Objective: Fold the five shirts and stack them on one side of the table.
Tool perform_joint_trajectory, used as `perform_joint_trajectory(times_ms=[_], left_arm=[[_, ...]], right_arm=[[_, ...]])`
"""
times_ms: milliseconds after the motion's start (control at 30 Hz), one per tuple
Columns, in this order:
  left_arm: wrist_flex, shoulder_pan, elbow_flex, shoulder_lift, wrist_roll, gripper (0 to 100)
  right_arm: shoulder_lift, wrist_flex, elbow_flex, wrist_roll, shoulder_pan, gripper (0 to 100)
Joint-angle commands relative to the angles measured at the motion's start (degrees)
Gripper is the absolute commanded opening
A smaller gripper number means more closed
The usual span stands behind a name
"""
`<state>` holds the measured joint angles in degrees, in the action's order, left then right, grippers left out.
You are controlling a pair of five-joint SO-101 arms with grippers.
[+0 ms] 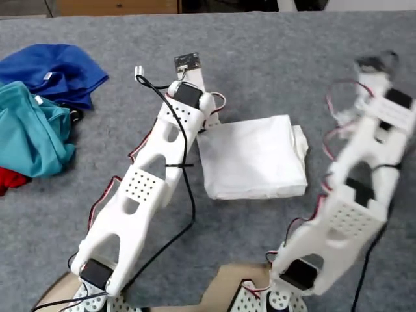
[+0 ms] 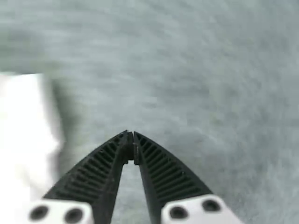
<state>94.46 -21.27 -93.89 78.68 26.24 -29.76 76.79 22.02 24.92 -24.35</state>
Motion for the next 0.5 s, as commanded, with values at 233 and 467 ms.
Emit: perform_joint_trajectory(times_ms=[233, 467], left_arm=[[0.53, 1.41, -1.93, -0.48, -0.26, 2], [0.53, 0.35, -1.93, -0.57, -0.26, 2]], right_arm=[[2.15, 4.4, 6.29, 8.18, 17.98, 1.2], [-13.49, -3.25, 6.2, 8.26, 13.41, 1.2]])
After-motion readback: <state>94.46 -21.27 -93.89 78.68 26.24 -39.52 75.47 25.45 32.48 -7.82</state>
